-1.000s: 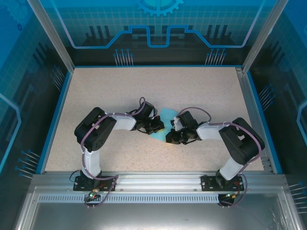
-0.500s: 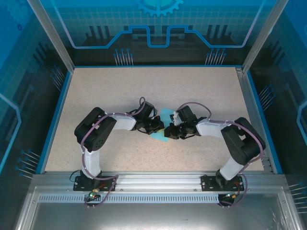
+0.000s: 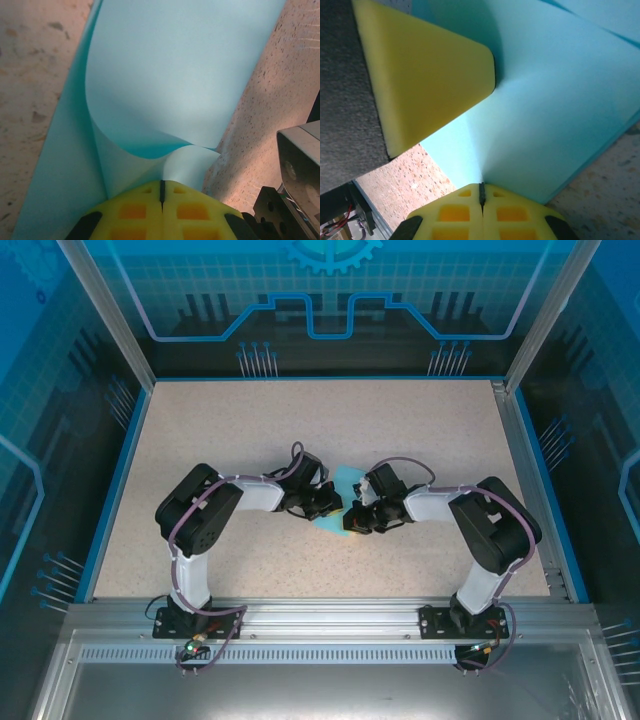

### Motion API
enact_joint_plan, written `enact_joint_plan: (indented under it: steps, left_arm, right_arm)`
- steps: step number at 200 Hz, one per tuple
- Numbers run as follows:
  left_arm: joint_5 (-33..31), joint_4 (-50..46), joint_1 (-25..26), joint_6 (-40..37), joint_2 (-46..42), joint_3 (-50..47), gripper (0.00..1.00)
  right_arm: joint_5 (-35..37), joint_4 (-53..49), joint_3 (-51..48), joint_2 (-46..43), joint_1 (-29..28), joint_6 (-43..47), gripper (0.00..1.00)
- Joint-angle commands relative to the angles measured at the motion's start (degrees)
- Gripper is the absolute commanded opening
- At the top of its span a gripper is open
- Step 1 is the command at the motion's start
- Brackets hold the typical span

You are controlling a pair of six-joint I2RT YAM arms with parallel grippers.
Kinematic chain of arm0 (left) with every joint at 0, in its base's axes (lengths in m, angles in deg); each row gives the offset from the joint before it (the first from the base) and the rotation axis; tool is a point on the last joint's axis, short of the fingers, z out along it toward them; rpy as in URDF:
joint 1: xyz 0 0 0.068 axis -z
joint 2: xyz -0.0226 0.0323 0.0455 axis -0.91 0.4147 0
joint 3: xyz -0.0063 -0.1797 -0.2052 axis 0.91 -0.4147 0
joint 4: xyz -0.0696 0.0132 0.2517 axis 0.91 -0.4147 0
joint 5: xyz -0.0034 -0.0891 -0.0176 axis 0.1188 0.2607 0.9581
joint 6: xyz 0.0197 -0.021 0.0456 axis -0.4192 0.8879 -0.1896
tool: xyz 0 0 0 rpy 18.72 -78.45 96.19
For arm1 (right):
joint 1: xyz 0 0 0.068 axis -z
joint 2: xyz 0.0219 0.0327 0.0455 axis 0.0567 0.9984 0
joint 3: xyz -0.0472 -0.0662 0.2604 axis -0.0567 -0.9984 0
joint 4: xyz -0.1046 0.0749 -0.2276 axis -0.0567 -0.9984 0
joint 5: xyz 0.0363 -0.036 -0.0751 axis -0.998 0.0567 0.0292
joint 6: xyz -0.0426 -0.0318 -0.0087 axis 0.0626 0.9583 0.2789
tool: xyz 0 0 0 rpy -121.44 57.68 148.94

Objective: Fold a paper plane with a square sheet of paper (pick it up from the middle)
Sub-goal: Fold the triangle a second time at the center of the table.

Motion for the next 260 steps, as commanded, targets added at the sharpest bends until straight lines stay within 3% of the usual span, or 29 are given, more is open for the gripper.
enact_joint_plan:
  steps: [1, 168, 230, 260]
  left_arm:
    - [-2.0, -3.5, -1.7, -2.5, 1.8, 1.6, 0.00]
    - [-0.3, -5.3, -8.6, -6.4, 5.1, 7.9, 0.00]
    - [3.1, -5.9, -9.0, -7.2, -2.4, 8.9, 0.00]
    - [4.3, -7.8, -6.7, -7.5, -5.3, 7.5, 0.01]
  right_arm:
    - [7.1, -11.0, -0.7, 2.7, 0.3, 3.1, 0.01]
    - [5.0, -11.9, 0.5, 3.5, 1.2, 4.0, 0.01]
    - [5.3, -11.9, 0.8, 3.6, 1.2, 3.6, 0.02]
    - [5.7, -12.1, 1.0, 3.5, 1.2, 3.3, 0.02]
